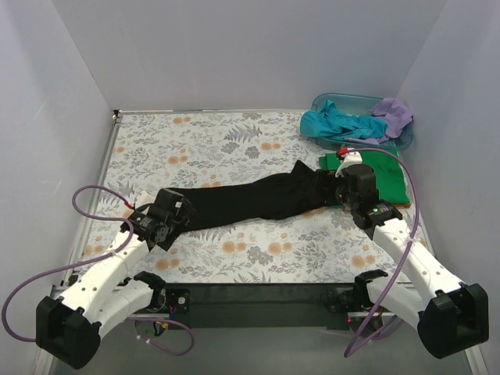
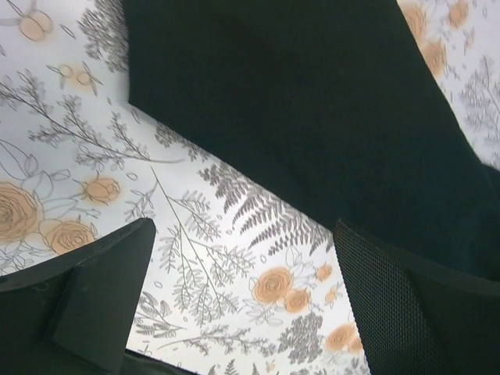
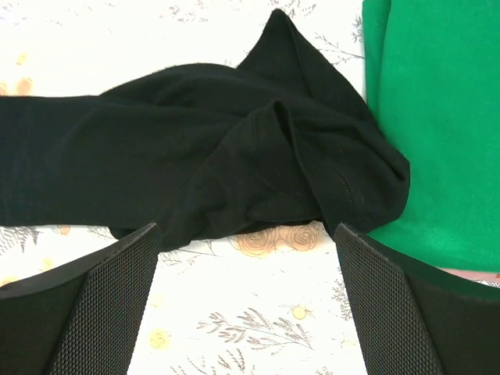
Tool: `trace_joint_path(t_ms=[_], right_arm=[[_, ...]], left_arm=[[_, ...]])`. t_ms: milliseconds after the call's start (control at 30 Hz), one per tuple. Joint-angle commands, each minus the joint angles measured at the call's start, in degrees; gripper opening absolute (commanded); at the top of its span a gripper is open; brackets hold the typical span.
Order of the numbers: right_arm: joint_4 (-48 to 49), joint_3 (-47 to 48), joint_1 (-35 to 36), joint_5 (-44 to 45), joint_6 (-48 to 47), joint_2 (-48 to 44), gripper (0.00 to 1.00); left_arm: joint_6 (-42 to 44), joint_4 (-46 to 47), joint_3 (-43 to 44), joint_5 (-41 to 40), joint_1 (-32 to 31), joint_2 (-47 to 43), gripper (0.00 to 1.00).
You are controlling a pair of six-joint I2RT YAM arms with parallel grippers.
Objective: Fold and stack the t-shirts
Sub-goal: Flatten the tshirt out
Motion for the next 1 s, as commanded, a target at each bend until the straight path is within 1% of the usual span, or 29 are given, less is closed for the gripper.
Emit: trace_joint_path(t_ms=[0, 67, 100, 133, 167, 233, 300, 333, 400, 433, 533, 600, 633, 667, 700, 733, 800, 833, 900, 933, 967], right_arm=[[1.08, 0.78, 0.20, 0.50, -2.96, 1.14, 0.98], [1.08, 2.27, 0.20, 0.51, -4.10, 3.42, 0.98], [1.16, 2.89, 0.29, 0.42, -4.45, 4.38, 0.97], [1.43, 4.46, 0.20, 0.33, -4.80, 6.66, 0.96], [1.69, 5.26, 0.29, 0.94, -5.07, 7.90, 0.96], [2.48, 7.88, 0.29, 1.73, -5.60, 12.45, 0.94], [3.01, 10.18, 0.29, 1.47, -7.95, 15.98, 0.93], [3.36, 12.45, 0.29, 1.38, -8.58, 19.74, 0.90], [3.62, 14.92, 0.29, 2.61, -9.11, 23.27, 0.87], [3.89, 15.72, 0.29, 2.96, -10.24, 26.25, 0.83], [3.80, 17.40, 0.20, 5.42, -10.26, 30.48, 0.78], [3.89, 17.13, 0.29, 7.35, -10.17, 32.68, 0.75], [4.06, 17.13, 0.29, 7.36, -10.26, 33.39, 0.63], [4.06, 17.22, 0.29, 7.10, -10.43, 34.09, 0.55], [3.98, 17.39, 0.29, 7.01, -10.26, 34.53, 0.44], [3.98, 17.31, 0.29, 6.75, -10.00, 34.71, 0.21], [4.06, 17.13, 0.38, 6.04, -9.03, 32.62, 0.09], [3.98, 16.96, 0.38, 5.95, -8.85, 31.30, 0.03], [3.98, 16.52, 0.64, 5.52, -8.94, 27.97, 0.01], [3.98, 15.73, 0.73, 4.90, -8.94, 23.86, 0.01], [3.98, 15.38, 0.73, 3.42, -8.94, 21.55, 0.01]], left_arm=[[0.09, 0.29, -0.03, -3.22, 5.10, 0.35, 0.98], [2.29, 4.42, -2.21, 0.03, 8.18, 1.13, 0.98], [4.39, 5.82, -2.84, 1.52, 11.59, 1.66, 0.98], [5.46, 8.97, -3.54, 4.75, 13.19, 2.28, 0.98], [6.43, 10.83, -4.77, 6.09, 15.56, 4.02, 0.98], [9.15, 16.17, -5.65, 9.25, 17.24, 6.83, 0.98], [9.34, 17.35, -4.87, 9.88, 19.00, 12.28, 0.98], [9.68, 18.31, -4.52, 9.88, 19.36, 14.04, 0.97], [9.86, 19.37, -3.99, 10.15, 20.67, 18.86, 0.95], [10.21, 20.94, -3.90, 10.84, 21.11, 20.20, 0.89], [10.83, 23.40, -3.20, 12.60, 22.08, 25.47, 0.81], [12.14, 23.94, -2.50, 14.01, 22.44, 28.45, 0.68], [12.41, 24.90, -2.15, 14.45, 22.44, 29.08, 0.61], [12.93, 25.26, -1.97, 14.89, 22.44, 29.70, 0.39], [13.38, 25.78, -1.88, 16.03, 22.44, 30.14, 0.13], [13.55, 26.22, -1.70, 16.38, 22.44, 30.49, 0.00], [15.39, 26.14, -0.83, 15.78, 22.35, 29.80, 0.00], [15.57, 25.53, -0.56, 15.08, 22.35, 27.09, 0.00], [15.75, 24.73, 0.06, 13.67, 22.35, 22.70, 0.00], [16.01, 24.30, -0.03, 12.36, 22.35, 19.28, 0.00], [16.10, 24.03, 0.14, 11.65, 22.35, 13.07, 0.00]])
